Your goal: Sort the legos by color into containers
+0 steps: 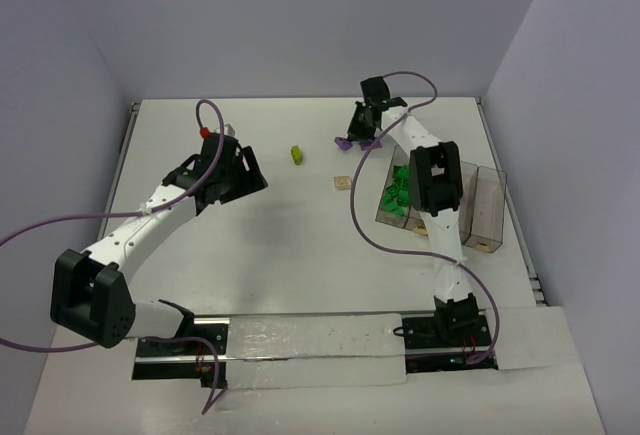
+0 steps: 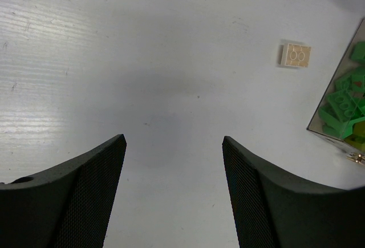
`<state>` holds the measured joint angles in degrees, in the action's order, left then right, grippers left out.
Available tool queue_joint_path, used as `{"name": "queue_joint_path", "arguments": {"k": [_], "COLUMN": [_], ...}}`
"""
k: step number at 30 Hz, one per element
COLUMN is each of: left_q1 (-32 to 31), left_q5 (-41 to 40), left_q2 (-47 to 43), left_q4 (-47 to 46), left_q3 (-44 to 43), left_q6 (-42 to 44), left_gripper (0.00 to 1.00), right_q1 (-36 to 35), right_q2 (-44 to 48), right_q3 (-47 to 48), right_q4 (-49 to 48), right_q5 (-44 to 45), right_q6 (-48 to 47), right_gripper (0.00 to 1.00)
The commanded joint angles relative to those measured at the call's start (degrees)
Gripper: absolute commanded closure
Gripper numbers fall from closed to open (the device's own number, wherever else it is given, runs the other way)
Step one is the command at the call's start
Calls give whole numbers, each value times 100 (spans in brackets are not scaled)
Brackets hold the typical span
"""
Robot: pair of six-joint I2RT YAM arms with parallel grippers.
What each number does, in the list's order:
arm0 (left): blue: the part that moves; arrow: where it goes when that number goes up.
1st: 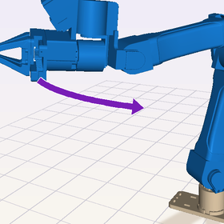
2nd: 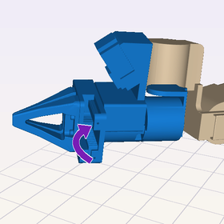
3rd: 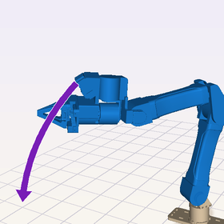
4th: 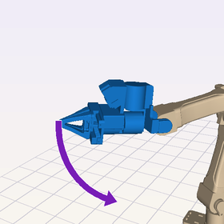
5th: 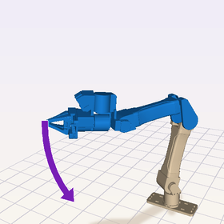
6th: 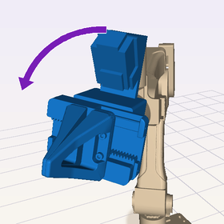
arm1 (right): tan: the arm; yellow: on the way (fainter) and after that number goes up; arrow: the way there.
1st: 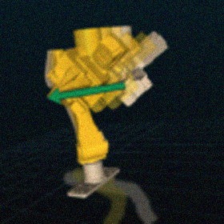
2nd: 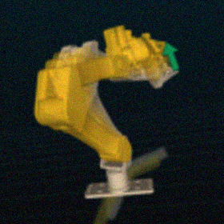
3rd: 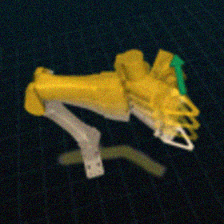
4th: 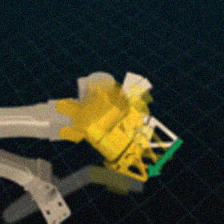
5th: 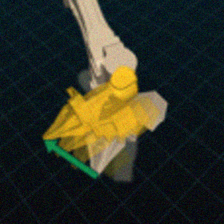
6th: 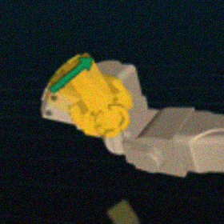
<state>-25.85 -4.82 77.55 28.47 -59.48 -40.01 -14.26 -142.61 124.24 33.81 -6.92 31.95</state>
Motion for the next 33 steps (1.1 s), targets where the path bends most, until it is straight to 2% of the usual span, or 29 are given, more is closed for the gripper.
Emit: {"name": "queue_joint_path", "arguments": {"k": [1, 8, 12, 14, 16, 17, 21, 25, 33], "left_q1": [-26, -26, -26, -26, -26, -26, -27, -26, -35], "left_q5": [62, 129, 95, 121, 121, 113, 163, 153, 131], "left_q2": [-278, -359, -451, -449, -460, -461, -494, -495, -495], "left_q4": [-48, -62, -61, -69, -70, -70, -98, -72, -88], "left_q3": [-35, -9, 25, 25, 33, 33, 60, 60, 95], "left_q6": [2, -33, -33, -53, -61, -68, -68, -44, -34], "left_gripper": [24, 24, 24, 24, 24, 24, 24, 24, 24], "right_q1": [-15, -103, -188, -278, -351, -367, -400, -426, -603], "right_q2": [646, 1283, 1666, 1857, 2007, 2069, 2325, 2237, 1423], "right_q3": [-338, -614, -655, -718, -1031, -1053, -2120, -2245, -1344], "right_q4": [141, 21, -41, -8, -73, -119, -620, -694, -174], "right_q5": [-19, -176, -91, 98, 277, 335, 392, 643, 964], "right_q6": [-306, -348, -330, -317, -236, -183, 297, 559, 655], "right_gripper": [97, 98, 91, 80, 61, 60, 38, 33, 23]}}
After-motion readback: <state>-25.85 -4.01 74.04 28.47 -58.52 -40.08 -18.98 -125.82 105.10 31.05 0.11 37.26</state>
